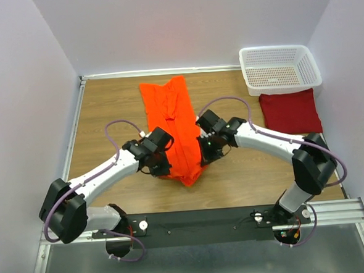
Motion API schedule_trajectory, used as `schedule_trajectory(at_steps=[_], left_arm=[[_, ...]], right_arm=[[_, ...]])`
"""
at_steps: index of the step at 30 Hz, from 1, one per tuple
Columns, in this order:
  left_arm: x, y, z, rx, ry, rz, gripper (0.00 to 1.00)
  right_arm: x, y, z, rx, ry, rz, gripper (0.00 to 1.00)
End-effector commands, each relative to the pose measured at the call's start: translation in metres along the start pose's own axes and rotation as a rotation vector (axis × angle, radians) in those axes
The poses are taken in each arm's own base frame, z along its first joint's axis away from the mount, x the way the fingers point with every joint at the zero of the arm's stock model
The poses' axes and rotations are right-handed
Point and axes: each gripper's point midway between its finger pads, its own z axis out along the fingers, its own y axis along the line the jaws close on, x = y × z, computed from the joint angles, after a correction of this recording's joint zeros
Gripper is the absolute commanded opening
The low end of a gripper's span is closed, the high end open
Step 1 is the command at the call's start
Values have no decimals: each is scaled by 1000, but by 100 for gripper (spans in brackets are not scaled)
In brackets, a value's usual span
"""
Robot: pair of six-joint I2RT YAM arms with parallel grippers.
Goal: Fold and stack the t-shirts
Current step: Fold the tshirt
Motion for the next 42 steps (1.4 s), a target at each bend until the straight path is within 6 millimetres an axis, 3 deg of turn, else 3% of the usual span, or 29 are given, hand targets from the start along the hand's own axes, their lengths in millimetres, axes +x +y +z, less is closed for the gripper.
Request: schedule_trajectory(at_steps=[1, 3, 7, 12, 14, 19, 28, 42], left_arm=[[-63, 8, 0, -10, -142, 51, 0], [-99, 8, -3, -5, -215, 48, 0], [-148, 0, 4, -10, -310, 69, 0], [-190, -6, 13, -32, -385, 87, 0], [-199, -4, 21, -58, -394, 87, 0], [-214, 1, 29, -82, -413, 75, 0], [-235, 15, 32, -90, -457, 48, 0], [-241, 21, 66, -81, -448, 59, 0]], right_arm=[[-47, -3, 2, 29, -61, -47, 1], [-75, -4, 3, 45, -107, -76, 1], [-118, -16, 5, 128, -188, -124, 1], [-168, -30, 0, 188, -283, -133, 1], [-178, -33, 1, 186, -293, -144, 1], [-198, -41, 6, 194, -324, -128, 1], [-214, -50, 19, 187, -350, -130, 1], [-226, -60, 50, 168, -377, -151, 1]])
